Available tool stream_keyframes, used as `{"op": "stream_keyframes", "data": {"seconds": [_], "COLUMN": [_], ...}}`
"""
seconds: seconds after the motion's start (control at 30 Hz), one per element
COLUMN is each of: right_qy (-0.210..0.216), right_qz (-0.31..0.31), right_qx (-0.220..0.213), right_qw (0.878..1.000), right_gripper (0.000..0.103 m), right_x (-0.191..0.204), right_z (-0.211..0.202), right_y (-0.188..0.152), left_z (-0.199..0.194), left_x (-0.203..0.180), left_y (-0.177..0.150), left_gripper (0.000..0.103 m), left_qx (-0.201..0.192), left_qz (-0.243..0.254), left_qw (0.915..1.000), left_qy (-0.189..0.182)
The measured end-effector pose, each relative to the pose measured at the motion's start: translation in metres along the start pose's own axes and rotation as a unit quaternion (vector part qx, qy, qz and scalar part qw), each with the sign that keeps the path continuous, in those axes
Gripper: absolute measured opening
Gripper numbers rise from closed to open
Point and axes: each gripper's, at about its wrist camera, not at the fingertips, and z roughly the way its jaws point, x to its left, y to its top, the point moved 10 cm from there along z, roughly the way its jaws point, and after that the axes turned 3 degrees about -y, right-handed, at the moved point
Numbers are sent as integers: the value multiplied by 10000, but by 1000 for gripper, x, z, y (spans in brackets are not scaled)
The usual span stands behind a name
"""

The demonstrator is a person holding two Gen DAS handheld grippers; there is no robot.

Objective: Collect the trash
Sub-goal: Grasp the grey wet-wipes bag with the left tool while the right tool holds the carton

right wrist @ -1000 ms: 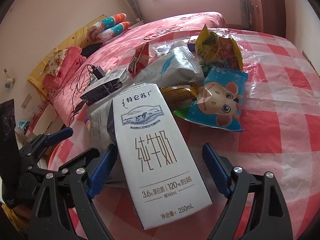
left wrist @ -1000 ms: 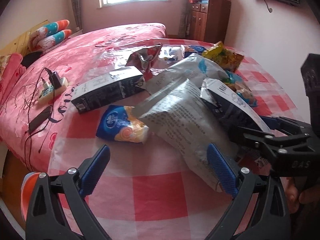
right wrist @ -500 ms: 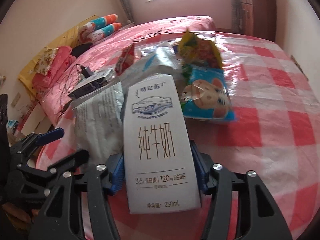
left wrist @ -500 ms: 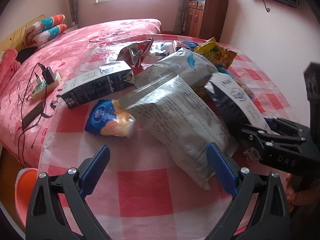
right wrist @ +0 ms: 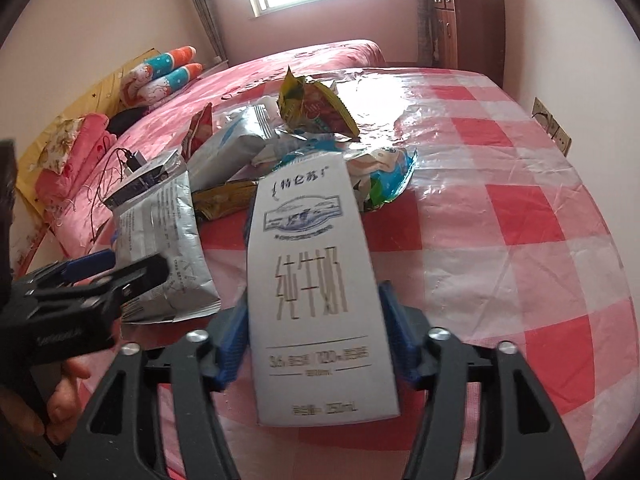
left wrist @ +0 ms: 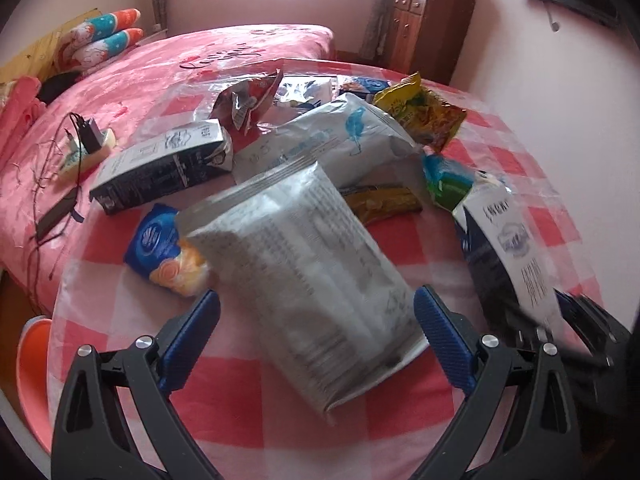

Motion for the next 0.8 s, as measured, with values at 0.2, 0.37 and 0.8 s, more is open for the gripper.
{"op": "stream_keyframes", "data": {"seconds": [0.2, 0.37, 0.8], "right_qy": [115, 124, 90], "right_qz": [125, 79, 249], "right_qx": [-46, -17, -91], "right_qw": [9998, 9999, 9996], "right_gripper": [80, 81, 60], "right_x": [0, 2, -4], "right_z": [-2, -1, -5], "right_y": [0, -2, -1], "left_z": [13, 22, 2], "left_x": [-2, -1, -5], "left_y": [15, 17, 7], "left_gripper": [98, 89, 68], "left_qx": [-42, 4, -195], "left_qz": [116, 142, 183], "left_qw": [9986, 9962, 9977], "left_qy": [520, 865, 621]}}
